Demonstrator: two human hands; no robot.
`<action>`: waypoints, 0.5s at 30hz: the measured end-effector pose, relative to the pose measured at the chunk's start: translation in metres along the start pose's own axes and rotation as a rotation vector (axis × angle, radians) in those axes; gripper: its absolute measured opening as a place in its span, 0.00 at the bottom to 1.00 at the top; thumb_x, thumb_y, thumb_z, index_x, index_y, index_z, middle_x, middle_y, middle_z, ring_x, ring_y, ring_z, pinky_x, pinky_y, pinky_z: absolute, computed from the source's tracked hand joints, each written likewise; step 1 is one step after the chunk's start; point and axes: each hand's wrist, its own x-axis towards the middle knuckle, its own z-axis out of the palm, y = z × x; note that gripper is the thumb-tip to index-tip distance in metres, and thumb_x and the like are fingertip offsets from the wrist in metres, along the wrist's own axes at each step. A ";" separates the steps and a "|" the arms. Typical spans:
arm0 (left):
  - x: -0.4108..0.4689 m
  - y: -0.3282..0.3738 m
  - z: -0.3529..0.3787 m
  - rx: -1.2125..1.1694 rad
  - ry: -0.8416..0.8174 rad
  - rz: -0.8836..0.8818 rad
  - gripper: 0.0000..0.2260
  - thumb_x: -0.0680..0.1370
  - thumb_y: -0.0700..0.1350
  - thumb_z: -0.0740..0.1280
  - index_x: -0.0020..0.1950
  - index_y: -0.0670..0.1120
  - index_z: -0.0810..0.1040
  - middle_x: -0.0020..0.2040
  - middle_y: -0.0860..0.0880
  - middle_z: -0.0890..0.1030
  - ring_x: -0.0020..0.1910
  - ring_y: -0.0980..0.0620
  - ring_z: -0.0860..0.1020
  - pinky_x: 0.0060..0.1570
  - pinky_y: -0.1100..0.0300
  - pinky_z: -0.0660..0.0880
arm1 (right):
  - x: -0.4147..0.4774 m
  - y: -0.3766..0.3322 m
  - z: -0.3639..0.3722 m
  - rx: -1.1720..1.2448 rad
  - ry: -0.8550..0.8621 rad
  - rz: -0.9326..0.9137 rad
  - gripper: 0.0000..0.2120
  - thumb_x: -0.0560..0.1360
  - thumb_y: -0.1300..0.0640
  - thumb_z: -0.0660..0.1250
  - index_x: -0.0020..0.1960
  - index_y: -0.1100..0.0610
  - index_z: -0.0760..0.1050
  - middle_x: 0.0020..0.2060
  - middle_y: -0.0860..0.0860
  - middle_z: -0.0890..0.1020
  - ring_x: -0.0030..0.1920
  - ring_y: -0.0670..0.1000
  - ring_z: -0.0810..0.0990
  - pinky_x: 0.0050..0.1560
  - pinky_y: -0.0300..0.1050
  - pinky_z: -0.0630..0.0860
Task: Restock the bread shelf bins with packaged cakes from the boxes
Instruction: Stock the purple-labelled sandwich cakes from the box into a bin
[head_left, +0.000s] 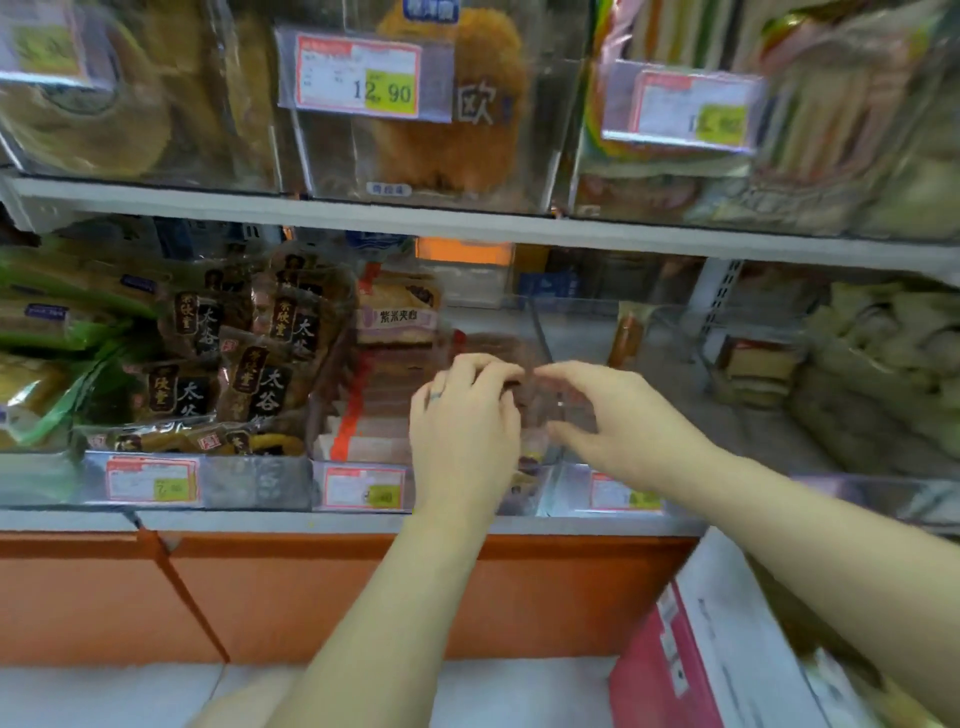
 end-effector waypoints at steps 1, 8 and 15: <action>-0.008 0.015 0.007 -0.025 -0.027 0.016 0.10 0.77 0.41 0.65 0.55 0.51 0.80 0.55 0.52 0.78 0.54 0.50 0.76 0.58 0.54 0.66 | -0.015 0.007 -0.008 -0.012 0.005 0.004 0.23 0.75 0.54 0.68 0.70 0.47 0.68 0.63 0.43 0.76 0.62 0.44 0.74 0.62 0.42 0.73; -0.061 0.110 0.060 -0.138 -0.204 0.174 0.10 0.76 0.42 0.64 0.54 0.51 0.80 0.52 0.53 0.78 0.51 0.50 0.77 0.52 0.53 0.70 | -0.136 0.091 -0.052 -0.142 0.005 0.154 0.18 0.75 0.53 0.67 0.65 0.49 0.74 0.54 0.42 0.80 0.54 0.43 0.77 0.55 0.37 0.73; -0.100 0.182 0.117 -0.219 -0.488 0.192 0.09 0.78 0.44 0.63 0.57 0.52 0.78 0.55 0.55 0.77 0.55 0.51 0.77 0.53 0.54 0.73 | -0.237 0.194 -0.068 -0.228 -0.244 0.417 0.16 0.76 0.51 0.66 0.63 0.48 0.74 0.52 0.44 0.81 0.52 0.44 0.78 0.52 0.39 0.74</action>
